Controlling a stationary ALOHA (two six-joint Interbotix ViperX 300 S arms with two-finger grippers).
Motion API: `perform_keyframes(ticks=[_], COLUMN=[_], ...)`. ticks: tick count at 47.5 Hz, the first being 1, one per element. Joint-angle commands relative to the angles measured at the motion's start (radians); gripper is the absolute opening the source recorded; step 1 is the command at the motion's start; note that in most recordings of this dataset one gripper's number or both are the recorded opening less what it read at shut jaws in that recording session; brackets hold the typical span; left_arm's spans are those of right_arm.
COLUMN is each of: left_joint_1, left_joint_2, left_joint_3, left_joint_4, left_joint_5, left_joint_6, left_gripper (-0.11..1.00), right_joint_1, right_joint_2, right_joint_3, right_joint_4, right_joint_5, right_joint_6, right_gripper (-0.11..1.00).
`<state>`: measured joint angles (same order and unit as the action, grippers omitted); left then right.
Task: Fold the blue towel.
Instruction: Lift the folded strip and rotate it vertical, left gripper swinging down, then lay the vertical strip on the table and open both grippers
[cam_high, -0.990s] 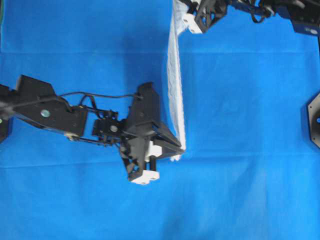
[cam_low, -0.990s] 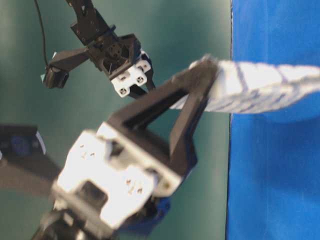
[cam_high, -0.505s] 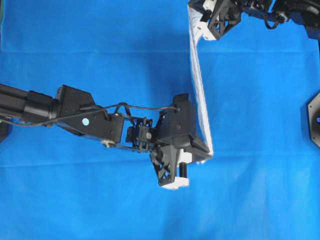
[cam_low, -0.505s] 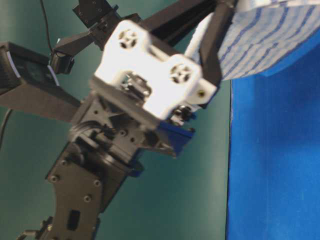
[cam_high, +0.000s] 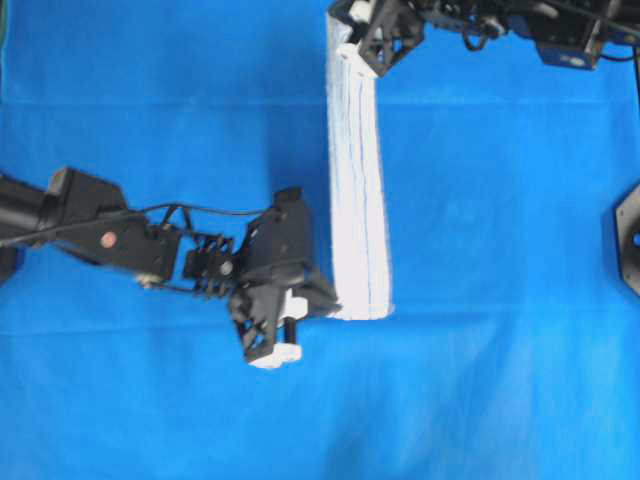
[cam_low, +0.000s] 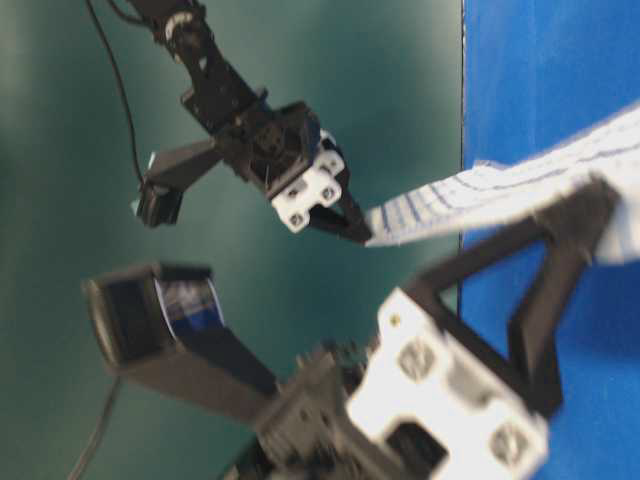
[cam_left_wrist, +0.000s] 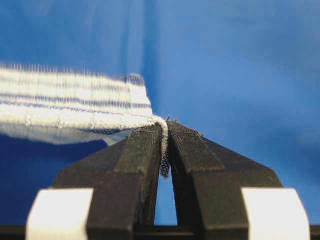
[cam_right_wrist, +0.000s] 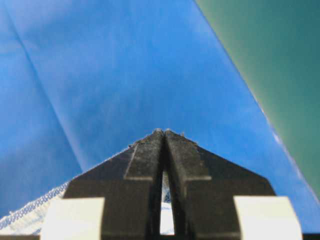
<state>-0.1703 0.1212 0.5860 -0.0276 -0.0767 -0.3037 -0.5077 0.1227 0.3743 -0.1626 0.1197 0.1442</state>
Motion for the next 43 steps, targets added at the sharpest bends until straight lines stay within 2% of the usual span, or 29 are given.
perform_keyframes(ticks=[1,25,27,31,33,37,40,43], left_joint_1=[-0.028,-0.012,-0.012,-0.014,-0.012,-0.014,-0.012,-0.014], left_joint_2=[-0.04,-0.046,-0.046,-0.049,-0.052,-0.069,-0.098,-0.13], left_joint_3=[0.014,0.035,0.037,0.04,0.044,0.054,0.066,0.078], left_joint_4=[-0.002,-0.002,-0.002,-0.002,-0.002,-0.002,-0.002,-0.002], left_joint_5=[-0.009,0.038,0.04,0.051,0.061,0.107,0.164,0.21], left_joint_6=[-0.012,-0.006,-0.006,-0.011,-0.014,-0.014,-0.014,-0.012], left_gripper=[0.02,0.04,0.08,0.28,0.4,0.6,0.64,0.62], right_joint_1=[-0.008,-0.002,-0.002,-0.002,-0.003,-0.006,-0.006,-0.006], right_joint_2=[-0.003,0.014,0.014,0.014,0.012,0.006,-0.003,-0.015], right_joint_3=[-0.051,-0.066,-0.066,-0.064,-0.063,-0.058,-0.052,-0.043], right_joint_4=[-0.003,-0.003,-0.003,-0.003,-0.003,-0.009,-0.02,-0.031], right_joint_5=[-0.005,0.023,0.023,0.023,0.026,0.037,0.043,0.044], right_joint_6=[-0.002,0.005,0.005,0.006,0.005,0.002,0.002,0.002], right_gripper=[0.02,0.02,0.02,0.04,0.11,0.38,0.55,0.59])
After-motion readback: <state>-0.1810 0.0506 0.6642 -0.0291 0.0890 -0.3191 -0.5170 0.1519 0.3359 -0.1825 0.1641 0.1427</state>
